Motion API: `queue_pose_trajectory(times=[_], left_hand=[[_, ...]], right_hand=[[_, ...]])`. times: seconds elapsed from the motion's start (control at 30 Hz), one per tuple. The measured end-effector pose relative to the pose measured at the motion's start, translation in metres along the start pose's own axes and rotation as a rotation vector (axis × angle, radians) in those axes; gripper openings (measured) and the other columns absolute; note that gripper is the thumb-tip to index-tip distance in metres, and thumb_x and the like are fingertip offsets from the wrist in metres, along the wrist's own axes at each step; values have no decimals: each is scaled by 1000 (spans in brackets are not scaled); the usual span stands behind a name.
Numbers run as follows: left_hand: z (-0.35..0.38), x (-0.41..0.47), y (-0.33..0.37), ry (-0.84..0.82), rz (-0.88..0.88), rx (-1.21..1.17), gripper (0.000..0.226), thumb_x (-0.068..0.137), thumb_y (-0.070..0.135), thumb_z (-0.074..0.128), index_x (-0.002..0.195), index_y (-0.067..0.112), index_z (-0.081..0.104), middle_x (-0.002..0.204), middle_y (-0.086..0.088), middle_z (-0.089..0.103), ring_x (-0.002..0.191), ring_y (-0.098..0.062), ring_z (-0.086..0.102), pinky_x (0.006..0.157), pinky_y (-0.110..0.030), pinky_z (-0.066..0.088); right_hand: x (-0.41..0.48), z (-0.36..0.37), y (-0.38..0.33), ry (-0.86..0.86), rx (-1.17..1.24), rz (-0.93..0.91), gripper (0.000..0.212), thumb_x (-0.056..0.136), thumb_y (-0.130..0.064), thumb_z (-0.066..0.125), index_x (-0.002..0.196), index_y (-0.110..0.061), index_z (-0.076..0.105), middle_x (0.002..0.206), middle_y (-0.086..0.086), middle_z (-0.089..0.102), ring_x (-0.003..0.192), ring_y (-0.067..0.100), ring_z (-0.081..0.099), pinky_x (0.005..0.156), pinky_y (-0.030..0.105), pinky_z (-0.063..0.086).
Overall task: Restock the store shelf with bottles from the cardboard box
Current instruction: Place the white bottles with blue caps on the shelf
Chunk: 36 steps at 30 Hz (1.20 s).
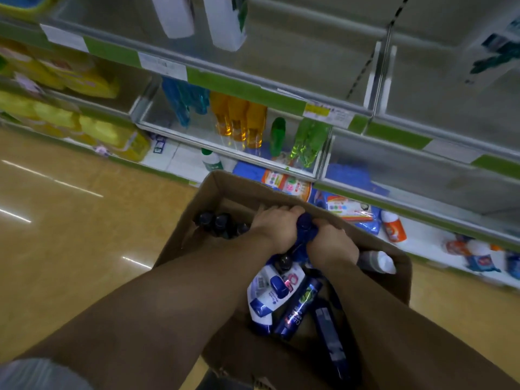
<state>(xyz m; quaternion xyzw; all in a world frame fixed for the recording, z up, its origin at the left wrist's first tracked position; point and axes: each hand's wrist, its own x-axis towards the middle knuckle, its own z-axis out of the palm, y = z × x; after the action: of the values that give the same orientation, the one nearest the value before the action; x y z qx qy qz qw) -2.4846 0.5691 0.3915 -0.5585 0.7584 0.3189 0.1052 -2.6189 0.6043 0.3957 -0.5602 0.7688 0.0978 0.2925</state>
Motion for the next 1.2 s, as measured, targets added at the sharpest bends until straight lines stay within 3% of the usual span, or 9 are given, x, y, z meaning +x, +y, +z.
queue_pose_trajectory(times=[0.07, 0.17, 0.33, 0.5, 0.63, 0.77, 0.87, 1.03, 1.2], left_hand=[[-1, 3, 3, 32, 19, 2, 44, 92, 20, 49, 135, 25, 42, 128, -8, 61, 114, -32, 58, 98, -44, 43], [1, 3, 3, 40, 39, 28, 51, 88, 14, 55, 135, 21, 38, 125, -10, 61, 111, -33, 59, 83, -40, 42], [7, 3, -9, 84, 95, 80, 57, 91, 15, 55, 142, 26, 33, 123, -9, 63, 106, -31, 62, 81, -39, 45], [13, 4, -23, 55, 109, 86, 65, 96, 19, 51, 150, 38, 21, 141, -6, 52, 119, -30, 57, 89, -42, 48], [12, 8, -20, 76, 137, 33, 55, 92, 13, 54, 139, 31, 32, 127, -8, 60, 112, -30, 58, 81, -43, 49], [11, 10, -15, 47, 163, 36, 42, 92, 11, 54, 129, 20, 35, 106, -9, 66, 94, -30, 64, 67, -38, 39], [12, 15, -14, 45, 158, 55, 46, 92, 13, 56, 132, 19, 35, 109, -9, 66, 97, -31, 64, 70, -39, 43], [11, 19, -15, -5, 133, 6, 50, 92, 19, 59, 139, 29, 45, 136, -4, 55, 122, -27, 54, 98, -42, 44], [-6, 0, -12, 24, 95, -242, 40, 94, 26, 59, 133, 28, 49, 132, -2, 59, 118, -25, 57, 93, -37, 47]], right_hand=[[7, 1, -4, -1, -54, 9, 27, 94, -27, 50, 119, -26, 60, 107, 5, 70, 102, 28, 65, 73, 35, 52], [10, -1, -6, -40, -69, 6, 28, 91, -29, 56, 119, -27, 61, 106, 4, 70, 100, 29, 66, 69, 33, 48], [13, -9, -2, -75, -223, 3, 23, 90, -23, 58, 113, -23, 63, 104, 5, 70, 95, 27, 67, 72, 34, 50], [17, -14, -4, -94, -438, -52, 21, 94, -22, 55, 114, -24, 60, 109, 3, 69, 97, 26, 68, 76, 36, 52], [18, -13, -2, -89, -513, -80, 21, 95, -22, 55, 115, -25, 61, 105, 2, 70, 94, 24, 68, 75, 35, 54], [13, -13, 8, -54, -470, -121, 24, 96, -27, 54, 120, -30, 59, 103, 0, 70, 92, 24, 69, 77, 38, 57], [10, -15, 16, -44, -402, -139, 24, 96, -34, 54, 120, -32, 57, 101, 0, 69, 90, 24, 68, 73, 37, 56], [-1, -32, 23, -70, -217, -137, 35, 92, -50, 57, 123, -34, 56, 108, 2, 69, 97, 27, 67, 82, 41, 57], [-24, -60, 35, -11, 4, -89, 41, 82, -64, 61, 118, -44, 59, 94, -5, 65, 86, 23, 62, 75, 37, 55]])
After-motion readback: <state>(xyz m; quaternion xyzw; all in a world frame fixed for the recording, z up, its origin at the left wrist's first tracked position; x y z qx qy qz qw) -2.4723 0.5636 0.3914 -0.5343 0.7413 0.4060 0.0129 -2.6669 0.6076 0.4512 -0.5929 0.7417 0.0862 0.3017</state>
